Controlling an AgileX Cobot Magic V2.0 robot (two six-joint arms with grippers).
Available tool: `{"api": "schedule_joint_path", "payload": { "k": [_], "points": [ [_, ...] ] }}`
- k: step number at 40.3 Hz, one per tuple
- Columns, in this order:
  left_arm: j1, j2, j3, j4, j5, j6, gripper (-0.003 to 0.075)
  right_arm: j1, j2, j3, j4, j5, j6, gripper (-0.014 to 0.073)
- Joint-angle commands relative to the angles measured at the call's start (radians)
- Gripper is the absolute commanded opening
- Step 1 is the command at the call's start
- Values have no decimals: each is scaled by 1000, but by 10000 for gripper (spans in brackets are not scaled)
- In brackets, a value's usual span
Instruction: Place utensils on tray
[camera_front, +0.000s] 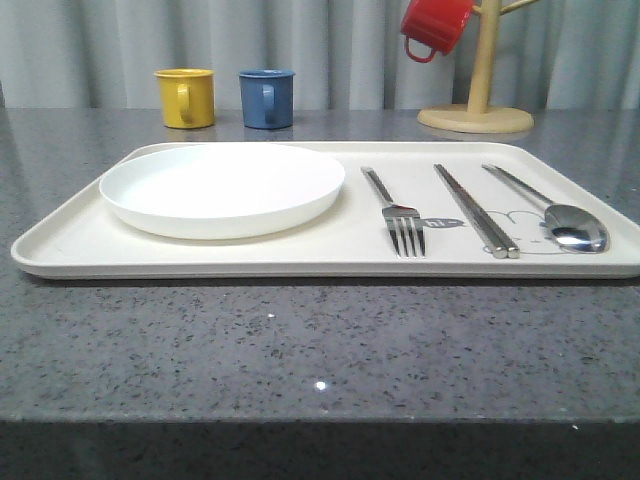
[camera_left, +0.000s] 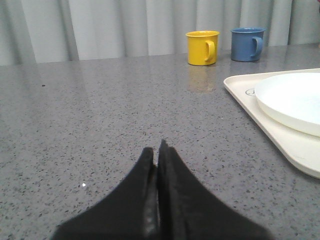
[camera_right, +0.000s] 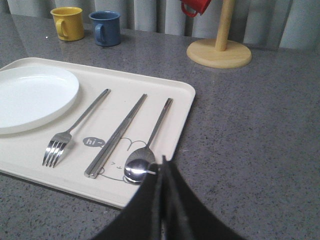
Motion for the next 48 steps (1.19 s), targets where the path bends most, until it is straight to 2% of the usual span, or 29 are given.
{"api": "schedule_joint_path", "payload": {
  "k": [1, 6, 13, 23, 29, 48],
  "points": [
    [0, -18, -1, -10, -86, -13, -18, -2, 7, -26, -2, -80, -10, -69],
    [0, -18, -1, -10, -86, -13, -18, -45, -30, 30, -10, -141, -10, -69],
    [0, -18, -1, -10, -86, -13, -18, -167, -141, 205, 13, -269, -10, -69],
    [0, -18, -1, -10, -86, -13, -18, -234, -271, 399, 58, -288, -10, -69],
    [0, -18, -1, -10, -86, -13, -18, -238, -287, 397, 61, -234, -10, -69],
    [0, -18, -1, -10, -86, -13, -18, -238, -286, 397, 61, -234, -10, -69]
  ]
}}
